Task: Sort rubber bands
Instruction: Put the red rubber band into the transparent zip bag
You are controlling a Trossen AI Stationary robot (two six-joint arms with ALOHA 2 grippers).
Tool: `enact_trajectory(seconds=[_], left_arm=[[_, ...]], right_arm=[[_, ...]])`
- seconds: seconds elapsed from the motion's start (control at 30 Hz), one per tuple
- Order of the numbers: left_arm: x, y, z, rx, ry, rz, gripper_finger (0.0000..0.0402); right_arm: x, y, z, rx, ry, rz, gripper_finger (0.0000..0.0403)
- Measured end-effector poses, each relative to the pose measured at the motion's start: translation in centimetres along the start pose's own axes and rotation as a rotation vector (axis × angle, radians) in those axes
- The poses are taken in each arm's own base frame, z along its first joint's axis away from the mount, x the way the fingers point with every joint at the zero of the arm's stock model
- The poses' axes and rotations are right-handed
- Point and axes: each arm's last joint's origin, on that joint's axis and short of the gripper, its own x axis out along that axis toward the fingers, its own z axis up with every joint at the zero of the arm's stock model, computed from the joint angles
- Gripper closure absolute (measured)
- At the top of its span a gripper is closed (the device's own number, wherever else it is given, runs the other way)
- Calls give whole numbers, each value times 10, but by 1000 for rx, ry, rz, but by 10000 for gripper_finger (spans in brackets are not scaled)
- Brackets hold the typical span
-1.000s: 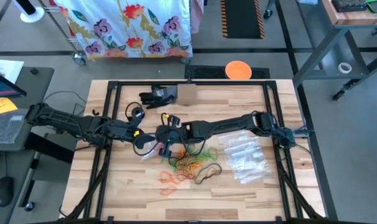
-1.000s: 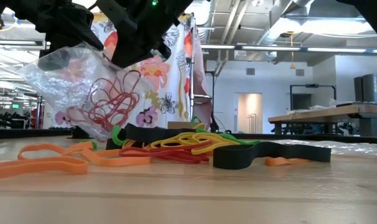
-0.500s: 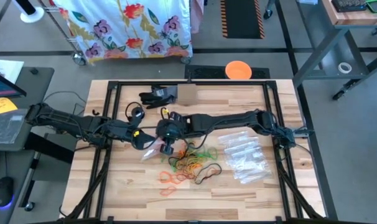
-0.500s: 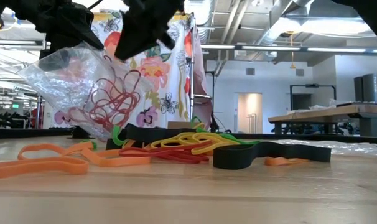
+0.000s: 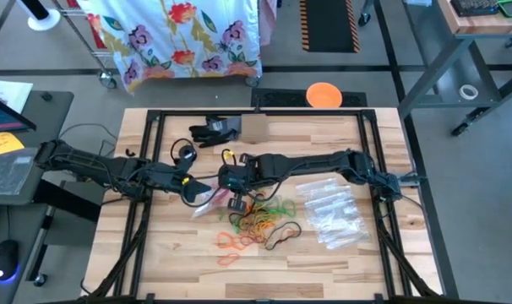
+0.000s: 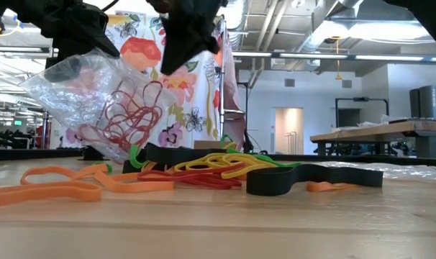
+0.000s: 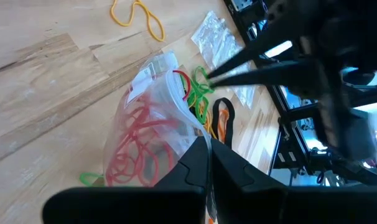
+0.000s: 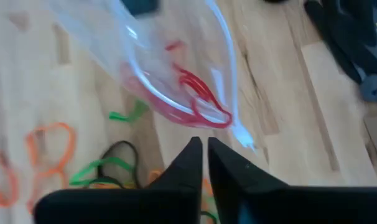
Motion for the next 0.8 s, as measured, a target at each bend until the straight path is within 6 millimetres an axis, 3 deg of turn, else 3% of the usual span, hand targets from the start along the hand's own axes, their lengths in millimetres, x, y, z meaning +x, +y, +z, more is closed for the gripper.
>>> enact_trajectory(seconds=[0.27, 0.7, 0.8], left_arm=[[0, 0, 0, -4, 1, 0, 402], [0, 0, 0, 10, 1, 0, 402], [0, 0, 0, 9, 1, 0, 402]], right_arm=[[28, -5, -1, 9, -20, 32, 402], [22, 0, 11, -35, -137, 74, 402], [31, 2, 10, -52, -126, 105, 403]])
